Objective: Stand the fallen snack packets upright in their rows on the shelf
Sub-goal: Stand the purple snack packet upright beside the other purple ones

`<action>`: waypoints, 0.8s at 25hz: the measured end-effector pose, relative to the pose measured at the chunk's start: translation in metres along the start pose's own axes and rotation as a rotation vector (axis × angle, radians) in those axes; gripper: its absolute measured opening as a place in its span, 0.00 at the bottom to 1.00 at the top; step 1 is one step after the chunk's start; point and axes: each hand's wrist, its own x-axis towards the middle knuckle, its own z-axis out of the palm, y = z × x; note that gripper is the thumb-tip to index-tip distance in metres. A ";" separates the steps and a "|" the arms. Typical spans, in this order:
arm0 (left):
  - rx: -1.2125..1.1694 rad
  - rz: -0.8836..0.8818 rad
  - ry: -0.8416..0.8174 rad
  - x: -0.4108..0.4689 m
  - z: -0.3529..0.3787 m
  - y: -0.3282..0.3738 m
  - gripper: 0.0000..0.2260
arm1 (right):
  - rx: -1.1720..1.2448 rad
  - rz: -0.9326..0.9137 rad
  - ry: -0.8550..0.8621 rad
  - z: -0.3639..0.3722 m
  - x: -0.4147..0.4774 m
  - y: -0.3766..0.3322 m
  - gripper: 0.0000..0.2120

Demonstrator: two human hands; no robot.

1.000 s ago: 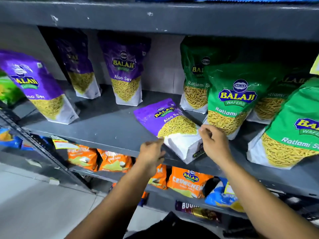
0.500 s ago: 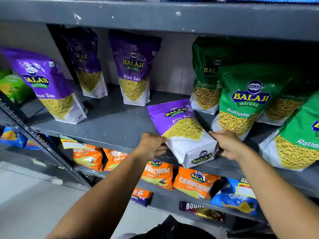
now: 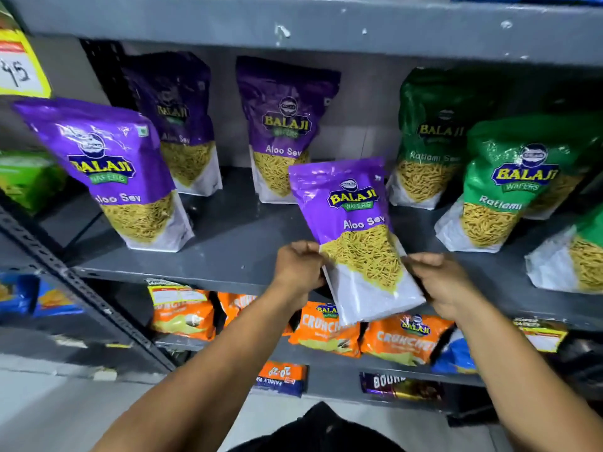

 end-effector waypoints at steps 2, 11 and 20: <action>0.027 0.064 -0.028 -0.004 -0.021 0.011 0.24 | 0.064 -0.014 0.040 0.020 -0.015 -0.001 0.05; 0.006 0.284 -0.057 0.010 -0.081 0.065 0.18 | 0.176 -0.245 0.175 0.099 -0.031 -0.029 0.07; -0.124 0.419 0.045 0.054 -0.120 0.058 0.08 | 0.137 -0.400 0.128 0.156 0.014 -0.017 0.08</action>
